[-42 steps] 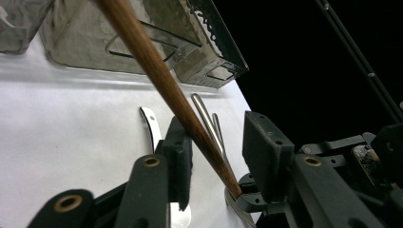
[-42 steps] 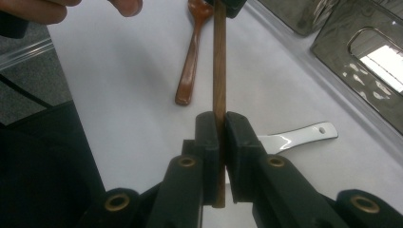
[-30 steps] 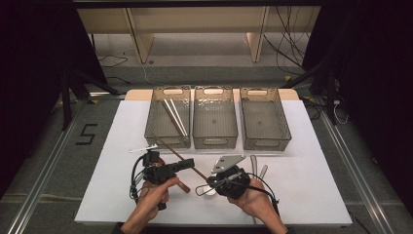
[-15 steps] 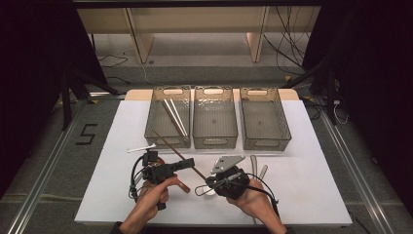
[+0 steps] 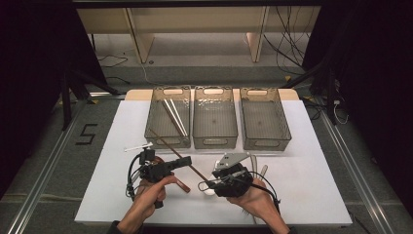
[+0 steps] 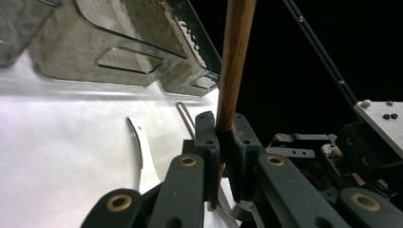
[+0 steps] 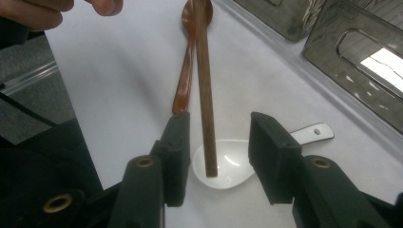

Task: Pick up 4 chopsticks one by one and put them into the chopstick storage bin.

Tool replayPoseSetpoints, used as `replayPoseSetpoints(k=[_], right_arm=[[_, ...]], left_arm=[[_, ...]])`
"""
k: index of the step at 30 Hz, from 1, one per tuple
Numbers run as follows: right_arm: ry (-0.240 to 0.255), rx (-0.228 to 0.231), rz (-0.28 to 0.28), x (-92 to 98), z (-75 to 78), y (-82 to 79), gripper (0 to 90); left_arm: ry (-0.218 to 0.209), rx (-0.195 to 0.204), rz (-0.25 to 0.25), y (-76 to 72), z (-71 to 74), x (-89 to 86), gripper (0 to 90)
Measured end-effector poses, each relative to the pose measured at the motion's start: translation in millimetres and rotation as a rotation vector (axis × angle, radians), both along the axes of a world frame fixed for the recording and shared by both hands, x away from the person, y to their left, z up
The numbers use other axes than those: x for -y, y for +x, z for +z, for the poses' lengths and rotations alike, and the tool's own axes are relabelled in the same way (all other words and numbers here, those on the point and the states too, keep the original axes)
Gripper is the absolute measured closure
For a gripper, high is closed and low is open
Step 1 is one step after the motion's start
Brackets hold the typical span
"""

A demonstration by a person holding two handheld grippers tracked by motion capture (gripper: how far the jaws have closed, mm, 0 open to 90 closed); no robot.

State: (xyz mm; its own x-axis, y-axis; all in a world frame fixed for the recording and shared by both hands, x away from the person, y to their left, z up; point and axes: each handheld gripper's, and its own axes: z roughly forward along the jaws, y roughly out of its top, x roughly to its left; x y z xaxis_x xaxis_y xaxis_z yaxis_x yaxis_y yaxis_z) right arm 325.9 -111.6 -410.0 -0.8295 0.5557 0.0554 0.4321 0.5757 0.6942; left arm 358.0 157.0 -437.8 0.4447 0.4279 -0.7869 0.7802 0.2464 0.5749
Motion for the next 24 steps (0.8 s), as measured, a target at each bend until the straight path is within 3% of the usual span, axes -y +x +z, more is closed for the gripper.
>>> replayPoseSetpoints(k=[13,24], right_arm=[[0.019,-0.013,-0.085,17.4,-7.9,1.2,36.6],[0.035,-0.017,-0.153,37.3,-14.6,2.8,32.5]], left_arm=[[0.027,0.020,0.042,4.9,3.1,-18.4,83.8],[0.029,0.029,0.075,10.2,6.4,-36.5,83.7]])
